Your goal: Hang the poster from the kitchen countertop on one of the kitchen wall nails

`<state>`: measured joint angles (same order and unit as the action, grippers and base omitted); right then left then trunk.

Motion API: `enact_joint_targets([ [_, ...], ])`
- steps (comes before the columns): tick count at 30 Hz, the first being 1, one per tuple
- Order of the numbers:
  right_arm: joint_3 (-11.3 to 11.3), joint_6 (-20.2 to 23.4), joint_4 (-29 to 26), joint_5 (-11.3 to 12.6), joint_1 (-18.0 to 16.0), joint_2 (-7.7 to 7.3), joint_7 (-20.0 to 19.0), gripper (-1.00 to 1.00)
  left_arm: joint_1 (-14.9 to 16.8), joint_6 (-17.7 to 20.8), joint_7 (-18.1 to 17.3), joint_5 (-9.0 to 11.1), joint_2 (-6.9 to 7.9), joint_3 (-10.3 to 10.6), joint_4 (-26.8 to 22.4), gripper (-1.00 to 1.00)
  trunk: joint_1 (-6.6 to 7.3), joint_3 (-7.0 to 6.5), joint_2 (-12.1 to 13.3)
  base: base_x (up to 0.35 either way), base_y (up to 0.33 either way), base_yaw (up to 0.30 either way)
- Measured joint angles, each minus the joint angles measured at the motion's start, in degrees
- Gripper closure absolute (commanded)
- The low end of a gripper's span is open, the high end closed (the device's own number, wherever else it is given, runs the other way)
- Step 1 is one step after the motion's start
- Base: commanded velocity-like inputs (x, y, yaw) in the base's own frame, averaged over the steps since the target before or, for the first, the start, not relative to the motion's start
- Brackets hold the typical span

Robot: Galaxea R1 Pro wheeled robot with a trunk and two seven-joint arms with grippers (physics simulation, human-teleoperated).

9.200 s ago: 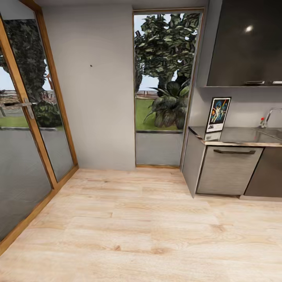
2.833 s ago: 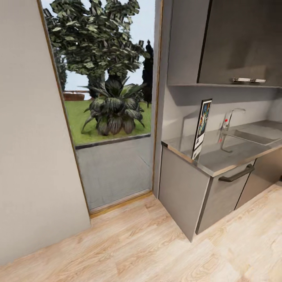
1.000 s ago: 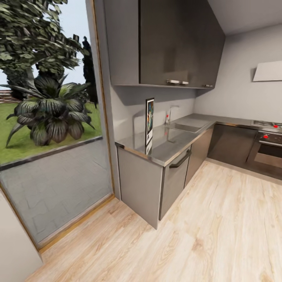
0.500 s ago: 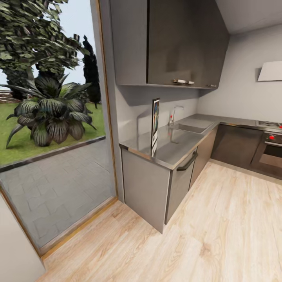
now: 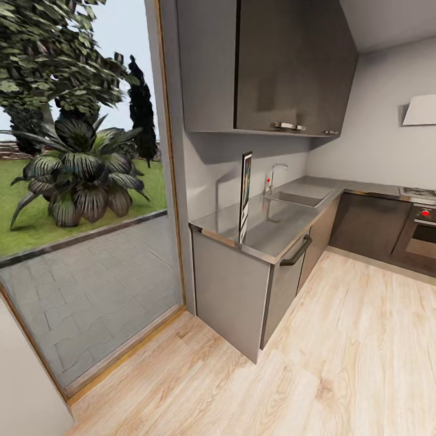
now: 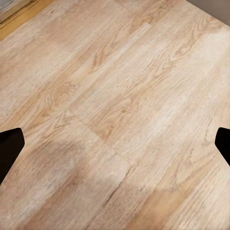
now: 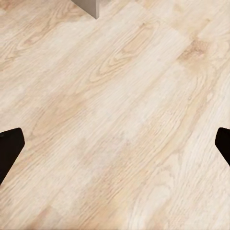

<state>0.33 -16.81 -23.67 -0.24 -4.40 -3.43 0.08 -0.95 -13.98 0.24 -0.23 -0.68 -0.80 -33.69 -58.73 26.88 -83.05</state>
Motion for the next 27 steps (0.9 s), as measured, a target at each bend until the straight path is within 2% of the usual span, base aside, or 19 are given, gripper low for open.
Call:
enact_joint_targets([
  [5,0.0,0.0,0.0,0.1,0.0,0.08,0.0,-1.00,0.0,0.0,0.0,0.0,0.00,0.0,0.0,-1.00,0.00,0.00,0.0,0.000,0.001,0.000],
  [9,-0.4,-0.1,-0.5,0.0,0.0,0.63,0.0,-1.00,0.0,-0.1,-0.1,0.2,0.51,0.0,-0.1,-1.00,0.00,0.00,0.0,0.000,0.000,0.000],
  [12,-0.6,-0.1,-2.2,0.0,0.0,1.66,0.0,-1.00,0.0,-0.1,-0.1,0.3,0.74,-0.1,-0.1,-1.00,0.00,0.00,0.0,0.000,0.000,0.000],
  [13,-7.1,0.2,-7.6,-2.7,0.1,3.67,-0.1,-1.00,0.0,-0.1,-0.2,0.4,0.84,-2.5,-0.1,-1.00,0.00,0.01,0.0,0.000,0.000,0.000],
  [14,-9.7,0.4,-14.9,-3.2,0.0,4.69,0.0,-1.00,0.0,-0.1,-0.2,0.4,0.85,-3.3,-0.1,-1.00,0.00,-0.01,0.0,0.000,0.000,0.000],
  [19,-12.9,2.5,-21.4,-3.5,0.0,5.55,0.2,-1.00,0.0,-0.1,-0.3,0.4,0.85,-4.7,-0.1,-1.00,0.00,0.00,0.0,0.000,0.000,0.000],
  [21,-13.7,6.0,-25.8,-3.6,0.0,6.08,0.3,-1.00,0.0,-0.1,-0.4,0.4,0.83,-5.0,-0.1,-1.00,0.00,0.00,0.0,0.000,0.000,0.000],
  [23,-14.3,13.5,-34.3,-3.6,0.0,6.72,0.3,-1.00,0.0,-0.1,-0.5,0.4,0.79,-5.3,-0.1,-1.00,0.00,-0.01,0.0,0.000,0.000,0.000],
  [24,-14.5,22.5,-42.7,-3.6,0.0,8.05,0.6,-1.00,0.0,-0.1,-0.5,0.4,0.78,-5.4,-0.1,-1.00,0.00,0.00,0.0,0.000,0.000,0.000],
  [26,-14.8,27.6,-51.5,-3.7,-0.1,9.01,1.5,-1.00,0.0,-0.1,-0.5,0.4,0.77,-5.4,-0.1,-1.00,0.00,-0.01,0.0,0.000,0.000,0.000],
  [27,-15.6,31.8,-56.0,-3.8,-0.6,9.74,4.1,-1.00,0.0,-0.1,-0.5,0.4,0.77,-5.4,-0.1,-1.00,0.00,-0.01,0.0,0.000,0.000,0.000],
])
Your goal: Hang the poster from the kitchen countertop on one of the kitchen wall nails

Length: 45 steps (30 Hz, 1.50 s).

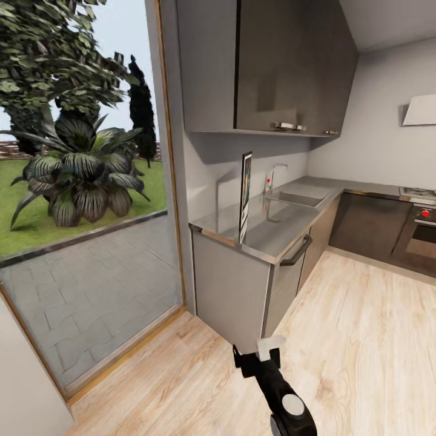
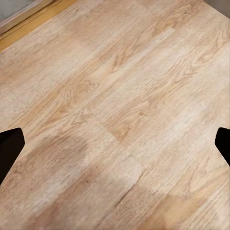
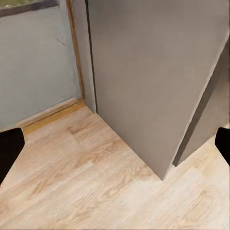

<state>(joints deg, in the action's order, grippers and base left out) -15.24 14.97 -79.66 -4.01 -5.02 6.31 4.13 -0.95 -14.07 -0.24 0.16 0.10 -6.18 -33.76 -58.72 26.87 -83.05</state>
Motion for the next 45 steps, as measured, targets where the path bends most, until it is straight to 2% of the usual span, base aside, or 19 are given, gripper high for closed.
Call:
enact_joint_targets([
  [1,-0.7,2.3,-2.6,0.0,-0.9,0.36,2.7,-1.00,0.0,0.0,0.0,0.0,0.00,0.0,0.0,-1.00,0.00,0.00,0.0,0.000,0.000,0.000],
  [3,-1.9,4.0,-4.3,0.0,-2.3,0.61,6.0,-1.00,0.0,0.0,0.0,0.0,0.00,0.0,0.0,-1.00,0.00,0.01,0.0,0.000,0.000,0.000],
  [6,-6.2,7.7,-6.2,0.1,-6.7,1.01,13.7,-1.00,0.0,0.0,0.0,0.0,0.00,0.0,0.1,-1.00,0.00,0.00,0.0,0.000,0.000,0.000],
  [8,-7.4,9.5,-6.5,0.1,-8.6,1.11,16.4,-1.00,0.0,0.0,0.0,0.0,0.00,0.0,0.0,-1.00,0.00,0.01,0.0,0.000,0.000,0.000],
  [10,-8.7,12.9,-6.9,0.1,-12.4,1.59,19.6,-1.00,0.0,0.0,0.0,0.0,0.00,0.0,0.0,-1.00,0.00,0.00,0.0,0.000,0.000,0.000],
  [12,-9.2,15.2,-7.0,0.1,-14.9,1.98,20.7,-1.00,0.0,0.0,0.0,0.0,0.00,0.0,0.0,-1.00,0.00,0.00,0.0,0.000,0.000,0.000],
  [17,-9.4,18.9,-7.2,0.3,-19.0,2.31,21.7,-1.00,0.0,0.0,0.0,0.0,0.00,0.0,0.0,-1.00,0.00,0.00,0.0,0.000,0.000,0.000],
  [20,-9.5,19.8,-7.2,0.8,-20.1,2.39,23.0,-1.00,0.0,0.0,0.0,0.0,0.00,0.0,0.0,-1.00,0.00,0.01,0.0,0.000,0.000,0.000],
  [21,-9.5,20.2,-7.2,2.0,-20.7,2.43,25.8,-1.00,0.0,0.0,0.0,0.0,0.00,0.0,0.1,-1.00,0.00,0.01,0.0,0.000,0.000,0.000],
  [22,-9.5,20.6,-7.1,5.9,-21.3,2.41,31.7,-1.00,0.0,0.0,0.0,0.0,0.00,0.0,0.0,-1.00,0.00,0.01,0.0,0.000,0.000,0.000],
  [26,-9.5,20.8,-7.2,8.4,-22.4,2.40,34.0,-1.00,0.0,0.0,0.0,0.0,0.00,0.0,0.0,-1.00,0.00,0.01,0.0,0.000,0.000,0.000],
  [28,-9.4,20.9,-7.1,8.9,-22.8,2.40,34.4,-1.00,0.0,0.0,0.0,0.0,0.00,0.0,0.0,-1.00,0.00,0.01,0.0,0.000,0.000,0.000],
  [45,-9.5,20.8,-7.1,9.4,-23.3,2.40,34.8,-1.00,0.0,0.0,-0.1,0.0,0.00,0.0,0.0,-1.00,0.00,0.01,0.0,0.144,0.000,0.000],
])
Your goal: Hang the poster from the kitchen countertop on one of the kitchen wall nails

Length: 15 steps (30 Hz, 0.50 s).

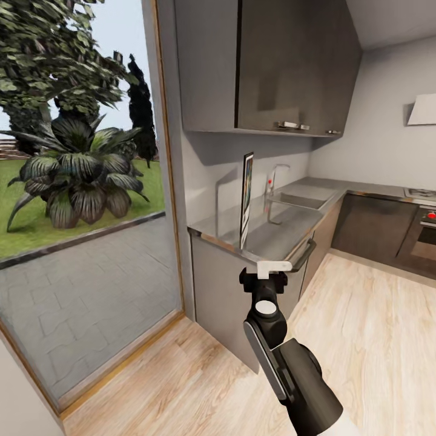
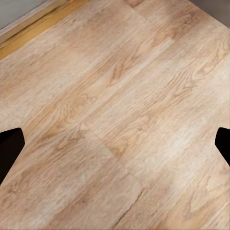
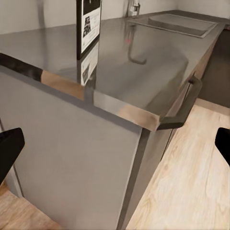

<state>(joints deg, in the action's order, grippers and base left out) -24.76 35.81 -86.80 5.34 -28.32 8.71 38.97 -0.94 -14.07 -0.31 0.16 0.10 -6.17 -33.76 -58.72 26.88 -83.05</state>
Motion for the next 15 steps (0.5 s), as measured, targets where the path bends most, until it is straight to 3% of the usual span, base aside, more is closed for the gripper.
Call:
enact_joint_targets([
  [10,0.1,0.0,0.0,0.0,0.0,0.00,-0.1,-1.00,0.0,0.0,0.0,0.0,0.03,0.0,0.0,-1.00,0.02,0.00,0.0,0.231,0.000,0.000],
  [15,0.0,0.0,0.0,0.0,0.0,0.00,0.0,-1.00,0.0,0.0,0.0,0.0,0.05,0.0,0.0,-1.00,0.00,0.00,0.0,0.111,0.000,0.000],
])
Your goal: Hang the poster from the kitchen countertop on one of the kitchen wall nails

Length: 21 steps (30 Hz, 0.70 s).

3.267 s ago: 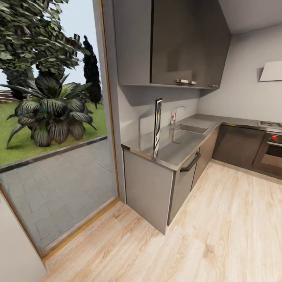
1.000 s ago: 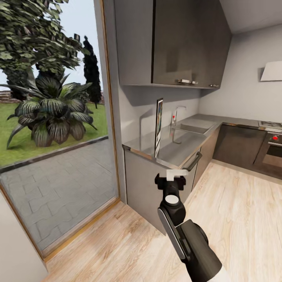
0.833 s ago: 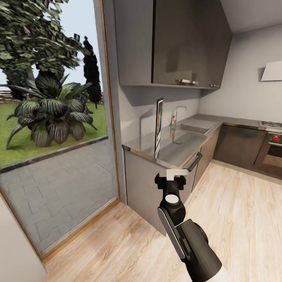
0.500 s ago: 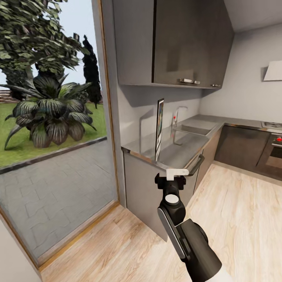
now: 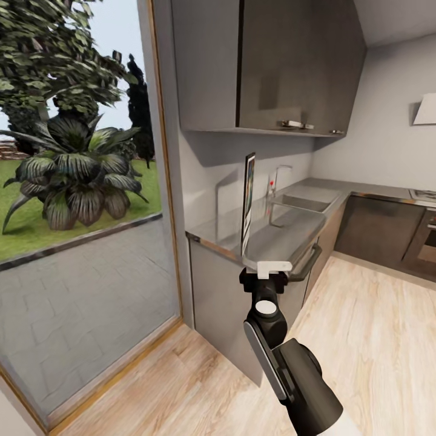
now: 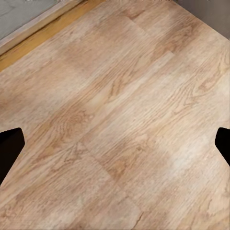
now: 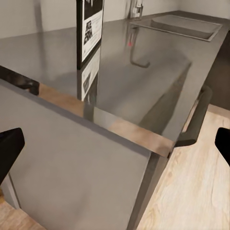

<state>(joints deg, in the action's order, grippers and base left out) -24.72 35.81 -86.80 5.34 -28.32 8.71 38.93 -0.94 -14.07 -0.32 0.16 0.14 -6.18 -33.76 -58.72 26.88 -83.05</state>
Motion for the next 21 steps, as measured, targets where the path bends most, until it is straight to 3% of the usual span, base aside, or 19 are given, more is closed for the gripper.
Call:
enact_joint_targets([
  [15,0.0,0.1,0.0,0.2,-1.7,0.00,0.1,-1.00,0.0,0.0,0.0,0.0,0.04,0.0,0.0,-1.00,0.00,0.00,0.0,0.135,0.002,0.000],
  [21,0.0,0.3,0.0,1.4,-2.4,-0.01,0.3,-1.00,0.0,0.0,0.0,0.0,0.04,0.0,0.0,-1.00,0.01,0.00,0.0,0.144,0.124,0.000],
])
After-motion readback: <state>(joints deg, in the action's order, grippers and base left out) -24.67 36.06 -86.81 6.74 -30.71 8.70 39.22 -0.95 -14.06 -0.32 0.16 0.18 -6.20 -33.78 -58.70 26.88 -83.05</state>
